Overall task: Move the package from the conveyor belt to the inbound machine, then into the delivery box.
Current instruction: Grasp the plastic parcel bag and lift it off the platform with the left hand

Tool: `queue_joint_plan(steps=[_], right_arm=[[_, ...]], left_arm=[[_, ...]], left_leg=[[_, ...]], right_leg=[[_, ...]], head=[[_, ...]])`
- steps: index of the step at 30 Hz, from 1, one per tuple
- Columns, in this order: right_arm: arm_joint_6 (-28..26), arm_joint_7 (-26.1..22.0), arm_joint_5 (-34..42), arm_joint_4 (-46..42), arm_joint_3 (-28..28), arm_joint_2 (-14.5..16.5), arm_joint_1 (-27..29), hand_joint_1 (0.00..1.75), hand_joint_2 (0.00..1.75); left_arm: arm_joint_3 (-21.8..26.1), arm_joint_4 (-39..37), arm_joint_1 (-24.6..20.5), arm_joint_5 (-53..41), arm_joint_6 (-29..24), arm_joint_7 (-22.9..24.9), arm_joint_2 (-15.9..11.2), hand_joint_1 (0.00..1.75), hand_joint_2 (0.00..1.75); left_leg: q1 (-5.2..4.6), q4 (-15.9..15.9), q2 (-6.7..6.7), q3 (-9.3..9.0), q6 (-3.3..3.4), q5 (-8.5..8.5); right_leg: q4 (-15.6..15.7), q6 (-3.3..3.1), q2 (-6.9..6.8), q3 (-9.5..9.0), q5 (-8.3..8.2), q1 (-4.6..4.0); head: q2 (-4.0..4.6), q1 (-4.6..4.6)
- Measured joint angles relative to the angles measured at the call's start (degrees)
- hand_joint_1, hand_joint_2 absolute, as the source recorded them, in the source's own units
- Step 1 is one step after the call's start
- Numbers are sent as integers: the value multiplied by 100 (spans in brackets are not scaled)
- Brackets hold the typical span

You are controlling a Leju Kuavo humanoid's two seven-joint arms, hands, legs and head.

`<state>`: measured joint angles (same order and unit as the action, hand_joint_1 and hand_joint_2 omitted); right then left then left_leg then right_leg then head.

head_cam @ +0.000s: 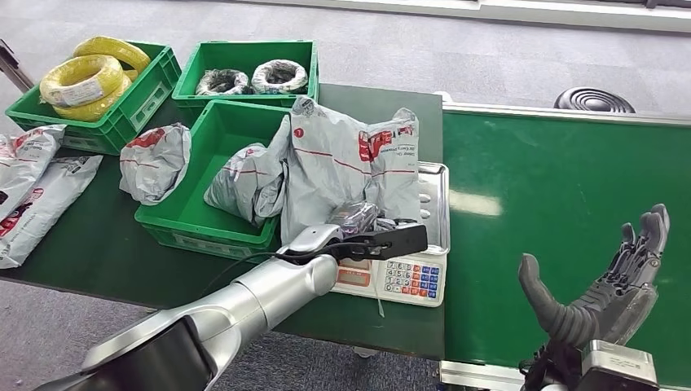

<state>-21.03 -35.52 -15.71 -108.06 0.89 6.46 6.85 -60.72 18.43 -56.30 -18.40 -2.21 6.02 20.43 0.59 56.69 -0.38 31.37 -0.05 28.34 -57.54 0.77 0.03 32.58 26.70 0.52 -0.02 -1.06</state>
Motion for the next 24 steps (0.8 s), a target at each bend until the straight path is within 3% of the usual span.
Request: queue_joint_plan(steps=[6, 11, 15, 24], right_arm=[[3, 49, 7, 93, -1, -29, -98, 0, 175], [86, 55, -38, 163, -9, -29, -117, 0, 175], [118, 55, -62, 170, -40, -29, -103, 0, 175], [-107, 63, -181, 172, -70, -29, 147, 0, 175]], left_arm=[[671, 14, -234, 392, 250, -500, -126, 172, 175], [1389, 250, -448, 293, -77, -958, -297, 175, 175], [2095, 950, -451, 142, -947, -1471, -459, 175, 175], [3554, 3897, -91, -1149, -3221, -2188, -802, 175, 175]], left_leg=[[0, 0, 0, 1, -1, -1], [0, 0, 0, 2, -1, -3], [0, 0, 0, 9, -1, -3], [1, 0, 2, 32, -1, -3]], right_leg=[[0, 0, 0, 1, 0, 0], [-2, -1, 0, 4, -1, 0], [-3, -1, 0, 13, -1, 0], [-3, -1, 1, 34, 0, -1]], head=[[0, 1], [0, 1], [0, 1], [0, 0]])
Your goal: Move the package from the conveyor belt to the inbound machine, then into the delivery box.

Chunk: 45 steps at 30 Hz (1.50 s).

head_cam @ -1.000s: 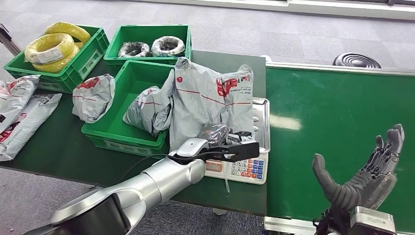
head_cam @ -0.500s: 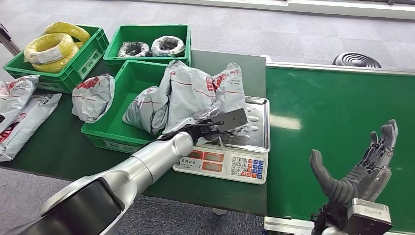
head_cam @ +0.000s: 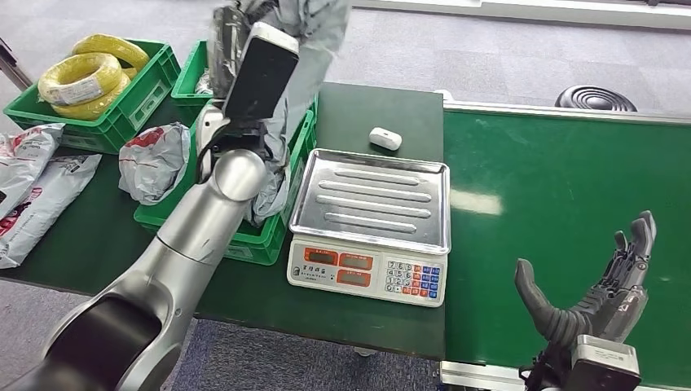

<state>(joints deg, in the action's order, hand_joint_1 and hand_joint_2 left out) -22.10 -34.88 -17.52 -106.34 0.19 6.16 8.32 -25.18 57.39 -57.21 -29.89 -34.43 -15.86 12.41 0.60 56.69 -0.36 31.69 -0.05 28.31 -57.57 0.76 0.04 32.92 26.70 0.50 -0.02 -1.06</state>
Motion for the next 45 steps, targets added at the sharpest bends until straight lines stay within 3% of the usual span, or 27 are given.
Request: queue_joint_plan(steps=[8, 12, 14, 17, 18, 22, 24, 28, 30, 34, 41, 45], right_arm=[[-188, 45, 40, 45, 40, -6, 91, 0, 175], [-353, 60, 121, 72, 107, -46, 200, 0, 175], [-415, 83, 156, 79, 136, -80, 230, 0, 175], [-427, 165, 222, 110, 181, -155, 228, 0, 175], [-395, 197, 252, 133, 199, -191, 215, 0, 175], [-112, 377, 263, 306, 250, -317, 108, 0, 175], [17, 460, 177, 376, 250, -332, 68, 0, 175], [152, 556, 77, 479, 246, -332, -1, 0, 175], [200, 592, 68, 530, 242, -333, -51, 0, 175], [299, 668, 38, 631, 237, -332, -174, 0, 175], [332, 775, -42, 686, 237, -321, -228, 0, 175], [332, 811, -105, 701, 236, -275, -226, 0, 175]], left_arm=[[721, 1318, 188, -1233, -491, -228, -116, 175, 175], [1190, 1046, -41, -1487, -155, 717, -357, 175, 175], [1362, 458, -272, -1495, 419, 1308, -529, 175, 175], [1529, -707, -592, -1244, 1620, 1591, -710, 175, 175], [1571, -1103, -680, -1058, 2248, 1582, -748, 175, 175], [1706, -2359, -778, -618, 5567, 1569, -916, 175, 175], [1727, -2738, -716, -597, 6112, 1600, -947, 175, 175], [1782, -3224, -688, -529, 5676, 1586, -990, 174, 175], [1789, -3372, -688, -524, 5703, 1572, -1024, 172, 175], [1800, -3517, -685, -547, 5663, 1611, -1121, 0, 175], [2053, -3539, -641, -310, 4928, 1482, -1240, 0, 175], [2395, -3354, -514, 245, 4138, 902, -1264, 0, 175]], left_leg=[[-1, 0, 0, -2, 0, -1], [0, 0, 3, -11, -2, -2], [2, 0, 3, -14, -8, -7], [4, -1, 3, -12, -14, -15], [4, -1, 4, -12, -13, -15], [0, -1, 5, -10, -13, -16], [0, -1, 5, -4, -13, -15], [1, -1, 5, -1, -13, -12], [2, -2, 4, 0, -14, -12], [3, -4, 5, -2, -15, -14], [3, -3, 4, -2, -16, -16], [3, -3, 5, 0, -16, -16]], right_leg=[[0, 0, -1, -5, 0, 1], [0, 0, 1, -5, 0, 0], [0, -1, 1, -6, -1, -2], [-3, -4, 1, -7, -3, -5], [-4, -5, 2, -9, -4, -4], [-7, -5, 9, -7, -9, 1], [-8, -5, 9, -1, -9, 1], [-7, -5, 11, 5, -8, 0], [-8, -5, 10, 6, -7, -2], [-9, -6, 10, 4, -8, -3], [-10, -7, 9, 4, -9, -3], [-11, -7, 10, 7, -9, -3]], head=[[0, 2], [0, 1], [0, 1], [0, 2], [0, 2], [0, 3], [0, 3], [0, 1], [0, 1], [0, 1], [0, 2], [0, 2]])
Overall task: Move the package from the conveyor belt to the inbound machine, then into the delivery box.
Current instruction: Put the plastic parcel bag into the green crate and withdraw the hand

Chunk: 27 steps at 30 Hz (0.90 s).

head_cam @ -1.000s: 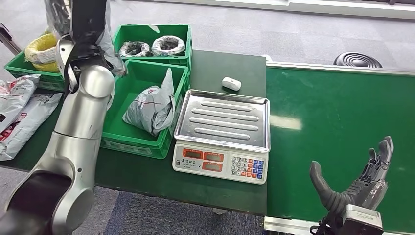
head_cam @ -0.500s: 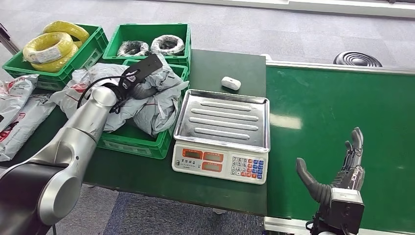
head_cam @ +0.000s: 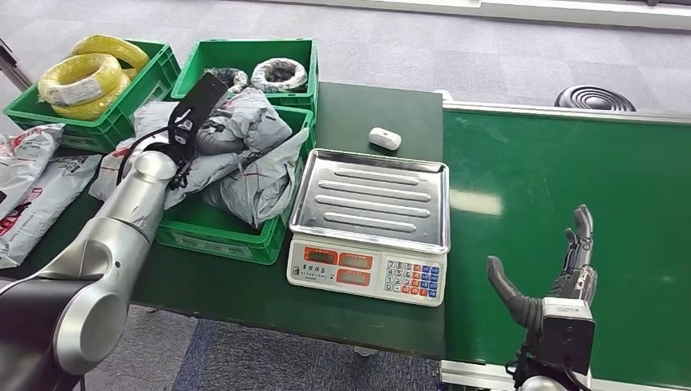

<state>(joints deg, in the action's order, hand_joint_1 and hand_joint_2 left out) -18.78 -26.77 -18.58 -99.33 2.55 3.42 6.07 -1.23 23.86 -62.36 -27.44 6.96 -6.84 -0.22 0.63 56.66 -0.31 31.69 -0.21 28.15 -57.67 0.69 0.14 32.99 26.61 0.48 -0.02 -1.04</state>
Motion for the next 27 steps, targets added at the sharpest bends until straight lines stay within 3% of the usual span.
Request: queue_joint_plan(steps=[3, 6, 11, 16, 22, 27], right_arm=[[7, 13, -67, 12, -27, 66, 47, 0, 175], [103, 32, -52, 0, -131, 156, 133, 0, 175], [309, 58, 63, -144, -427, 266, 341, 0, 175], [412, 79, 110, -285, -721, 380, 555, 0, 175], [617, 68, 208, -314, -982, 546, 764, 0, 175], [951, -32, 169, -310, -981, 618, 872, 0, 175]], left_arm=[[257, 514, 237, 545, -174, -546, -11, 0, 175], [353, 1514, 811, 1160, -299, -936, -13, 0, 175], [183, 3547, 2463, 2207, -485, -1544, -56, 0, 175], [-133, 5061, 3987, 2618, -409, -1778, -133, 0, 175], [-341, 6021, 5368, 2696, -686, -1987, -144, 0, 175], [-283, 6764, 6401, 3357, -1297, -2532, 50, 0, 175]], left_leg=[[0, 0, 0, 0, 0, 1], [-1, -1, 1, 0, 0, 3], [-2, -3, 4, 0, -3, 9], [-3, -3, 3, 2, -1, 18], [-3, -4, 4, 2, -2, 20], [-2, -5, 16, -1, -2, 22]], right_leg=[[0, 0, 1, 1, 0, 0], [0, 0, 1, 1, 2, 1], [1, 1, 3, 3, 10, 2], [4, 2, 3, 5, 15, 4], [5, 2, 3, 5, 16, 3], [5, 1, 13, 5, 19, 2]], head=[[0, -1], [0, -1], [0, 0], [0, 0], [0, -1], [0, 1]])
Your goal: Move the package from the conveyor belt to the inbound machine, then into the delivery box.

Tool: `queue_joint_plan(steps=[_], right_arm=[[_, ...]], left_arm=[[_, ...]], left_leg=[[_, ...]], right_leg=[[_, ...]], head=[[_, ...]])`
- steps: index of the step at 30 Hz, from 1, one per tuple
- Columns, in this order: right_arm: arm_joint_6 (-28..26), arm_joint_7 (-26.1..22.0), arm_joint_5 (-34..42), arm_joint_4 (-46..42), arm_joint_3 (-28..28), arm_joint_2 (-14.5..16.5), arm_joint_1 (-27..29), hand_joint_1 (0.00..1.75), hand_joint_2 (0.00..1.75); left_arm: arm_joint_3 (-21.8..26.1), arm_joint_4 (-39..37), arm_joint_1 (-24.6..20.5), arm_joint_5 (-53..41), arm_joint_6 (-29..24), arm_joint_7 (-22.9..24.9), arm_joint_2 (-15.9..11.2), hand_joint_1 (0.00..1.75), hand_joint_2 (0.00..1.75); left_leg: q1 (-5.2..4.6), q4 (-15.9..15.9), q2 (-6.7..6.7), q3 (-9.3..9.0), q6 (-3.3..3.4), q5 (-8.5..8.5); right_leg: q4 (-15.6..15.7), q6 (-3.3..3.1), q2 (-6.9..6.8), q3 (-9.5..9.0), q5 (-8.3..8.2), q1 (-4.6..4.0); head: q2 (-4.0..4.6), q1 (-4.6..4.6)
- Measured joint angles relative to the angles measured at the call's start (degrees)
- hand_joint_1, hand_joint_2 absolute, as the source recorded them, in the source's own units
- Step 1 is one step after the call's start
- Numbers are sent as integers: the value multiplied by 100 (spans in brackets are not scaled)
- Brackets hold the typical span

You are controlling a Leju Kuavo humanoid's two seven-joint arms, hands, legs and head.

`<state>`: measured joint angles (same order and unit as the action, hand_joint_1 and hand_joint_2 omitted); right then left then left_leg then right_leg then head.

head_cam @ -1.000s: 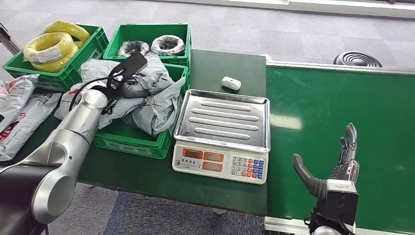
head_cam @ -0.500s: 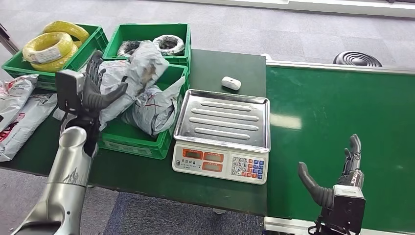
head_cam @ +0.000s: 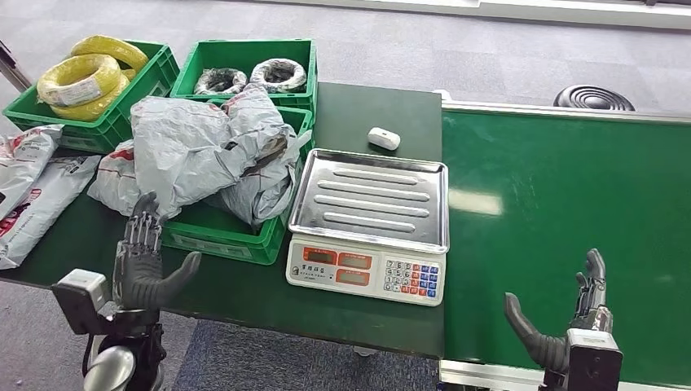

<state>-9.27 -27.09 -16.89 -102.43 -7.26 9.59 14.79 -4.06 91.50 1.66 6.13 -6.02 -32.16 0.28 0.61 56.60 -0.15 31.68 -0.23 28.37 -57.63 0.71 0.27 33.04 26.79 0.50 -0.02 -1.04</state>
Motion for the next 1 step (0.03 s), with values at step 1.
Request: queue_joint_plan(steps=[1], right_arm=[[27, -13, -1, 1, 12, 1, 11, 0, 175]], left_arm=[[6, 79, 103, 66, -82, -27, 32, 0, 175]], left_leg=[[0, 0, 0, 0, 0, 0]], right_leg=[[0, 0, 0, 0, 1, 0]], head=[[0, 0]])
